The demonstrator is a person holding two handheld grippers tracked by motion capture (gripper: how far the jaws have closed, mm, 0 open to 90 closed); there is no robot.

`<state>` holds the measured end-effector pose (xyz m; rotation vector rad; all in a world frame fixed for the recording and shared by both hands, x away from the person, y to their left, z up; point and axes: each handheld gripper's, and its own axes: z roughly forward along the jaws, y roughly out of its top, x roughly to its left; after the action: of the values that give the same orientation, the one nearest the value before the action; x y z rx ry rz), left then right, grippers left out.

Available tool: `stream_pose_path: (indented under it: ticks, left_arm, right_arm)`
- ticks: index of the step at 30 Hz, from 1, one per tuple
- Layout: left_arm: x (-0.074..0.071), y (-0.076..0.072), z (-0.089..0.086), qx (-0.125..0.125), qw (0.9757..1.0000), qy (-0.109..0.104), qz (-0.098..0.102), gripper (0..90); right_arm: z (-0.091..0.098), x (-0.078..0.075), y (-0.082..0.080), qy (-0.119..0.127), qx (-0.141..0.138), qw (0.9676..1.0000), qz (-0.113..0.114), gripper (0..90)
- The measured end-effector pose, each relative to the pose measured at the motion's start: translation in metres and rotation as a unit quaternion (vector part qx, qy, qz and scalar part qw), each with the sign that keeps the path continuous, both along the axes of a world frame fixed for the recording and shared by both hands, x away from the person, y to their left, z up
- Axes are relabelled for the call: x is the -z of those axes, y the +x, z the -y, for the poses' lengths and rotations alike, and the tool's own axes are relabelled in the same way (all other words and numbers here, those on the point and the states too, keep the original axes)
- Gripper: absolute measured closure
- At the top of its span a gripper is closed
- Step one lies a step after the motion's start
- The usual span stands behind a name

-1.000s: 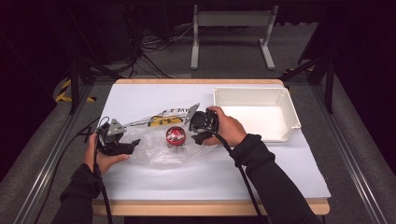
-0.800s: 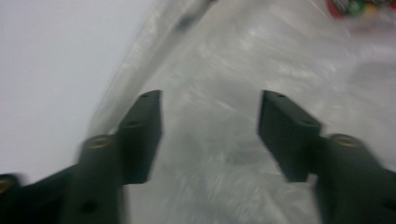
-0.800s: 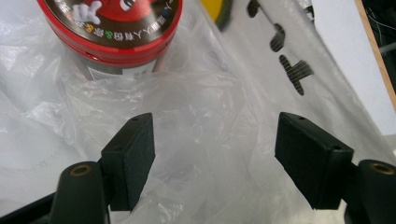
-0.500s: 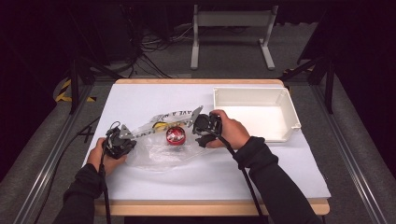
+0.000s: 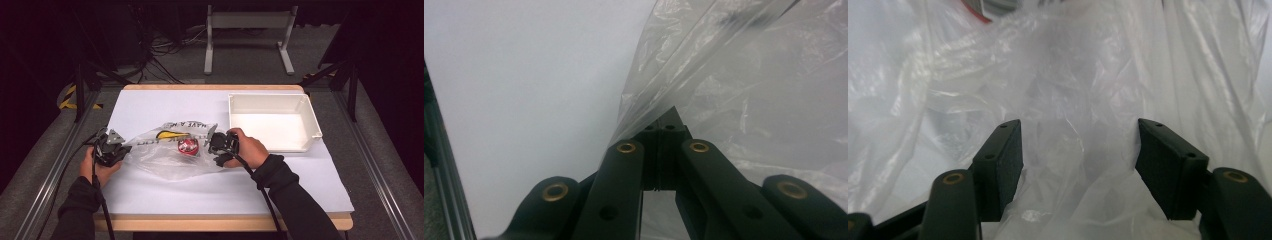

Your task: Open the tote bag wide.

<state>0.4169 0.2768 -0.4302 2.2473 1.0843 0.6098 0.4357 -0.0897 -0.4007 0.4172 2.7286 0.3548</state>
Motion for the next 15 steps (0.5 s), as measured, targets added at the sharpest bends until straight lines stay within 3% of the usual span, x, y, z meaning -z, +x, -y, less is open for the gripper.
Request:
stream_pose_path:
  ticks: [2, 3, 4, 5, 8, 10, 11, 12, 14, 15]
  left_arm:
    - [-0.003, -0.001, 0.001, 0.009, 0.9998, -0.016, 0.007, 89.7]
    - [-0.005, -0.002, 0.002, 0.025, 0.9988, -0.04, 0.013, 82.8]
    - [-0.005, -0.002, 0.002, 0.025, 0.9988, -0.04, 0.013, 74.4]
    - [-0.014, -0.008, 0.007, 0.045, 0.9968, -0.057, 0.033, 66.3]
    - [-0.028, -0.015, 0.015, 0.065, 0.9914, -0.094, 0.064, 48.5]
    - [-0.038, -0.02, 0.023, 0.079, 0.9878, -0.106, 0.082, 36.2]
    - [-0.038, -0.02, 0.023, 0.079, 0.9878, -0.106, 0.082, 31.2]
    - [-0.047, -0.025, 0.028, 0.097, 0.9828, -0.119, 0.102, 29.4]
    - [-0.056, -0.032, 0.033, 0.116, 0.977, -0.132, 0.122, 28.0]
    - [-0.059, -0.034, 0.035, 0.126, 0.9755, -0.132, 0.123, 29.0]
  right_arm:
    - [0.002, 0.002, 0.0, 0.0, 0.006, 1.0, 0.002, 35.6]
    - [0.003, 0.002, 0.001, 0.006, 0.006, 0.9999, 0.007, 34.9]
    - [0.003, 0.002, 0.001, 0.006, 0.006, 0.9999, 0.007, 34.9]
    - [0.005, 0.0, -0.001, 0.029, 0.001, 0.9995, 0.014, 33.7]
    - [0.004, -0.005, -0.002, 0.05, -0.003, 0.9983, 0.029, 34.4]
    - [0.003, -0.009, -0.002, 0.063, -0.004, 0.9973, 0.037, 35.6]
    - [0.002, -0.011, -0.002, 0.068, -0.004, 0.9968, 0.041, 36.2]
    - [0.001, -0.014, -0.002, 0.078, -0.008, 0.9958, 0.047, 37.0]
    - [0.001, -0.016, -0.002, 0.087, -0.003, 0.9946, 0.056, 38.6]
    - [0.0, -0.018, -0.002, 0.091, -0.006, 0.9941, 0.059, 39.9]
